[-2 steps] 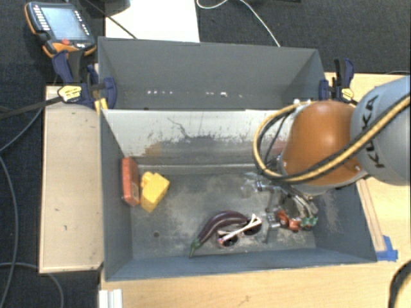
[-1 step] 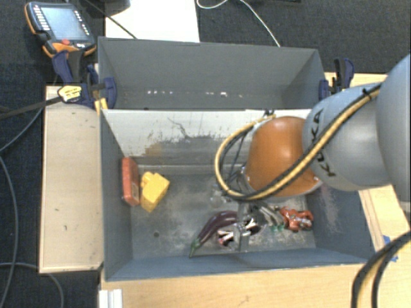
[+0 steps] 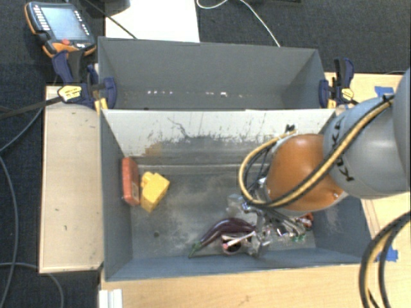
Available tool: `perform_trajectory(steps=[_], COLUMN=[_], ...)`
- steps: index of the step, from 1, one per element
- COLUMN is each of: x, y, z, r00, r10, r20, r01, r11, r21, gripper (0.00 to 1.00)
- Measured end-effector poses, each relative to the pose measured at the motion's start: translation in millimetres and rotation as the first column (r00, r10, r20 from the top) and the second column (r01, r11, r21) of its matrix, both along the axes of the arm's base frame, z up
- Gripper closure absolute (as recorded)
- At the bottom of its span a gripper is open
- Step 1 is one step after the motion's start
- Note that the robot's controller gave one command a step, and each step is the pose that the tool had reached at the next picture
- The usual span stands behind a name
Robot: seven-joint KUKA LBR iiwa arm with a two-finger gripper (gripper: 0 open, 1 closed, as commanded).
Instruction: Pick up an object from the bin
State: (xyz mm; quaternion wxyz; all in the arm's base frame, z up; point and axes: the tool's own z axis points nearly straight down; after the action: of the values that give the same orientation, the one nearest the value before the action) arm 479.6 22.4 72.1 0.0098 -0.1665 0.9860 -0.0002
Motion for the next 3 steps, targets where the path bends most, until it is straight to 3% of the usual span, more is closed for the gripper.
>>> perform_trajectory(steps=[1, 3], x=[31.2, 30.9], y=[20.3, 20.2], z=[-1.1, 0.1], r00=[1.000, 1.000], r10=[0.004, 0.003], r20=[-0.015, -0.015], r01=[-0.004, -0.003], r11=[1.000, 1.000], r21=[0.001, 0.000], gripper=[1.00, 1.00])
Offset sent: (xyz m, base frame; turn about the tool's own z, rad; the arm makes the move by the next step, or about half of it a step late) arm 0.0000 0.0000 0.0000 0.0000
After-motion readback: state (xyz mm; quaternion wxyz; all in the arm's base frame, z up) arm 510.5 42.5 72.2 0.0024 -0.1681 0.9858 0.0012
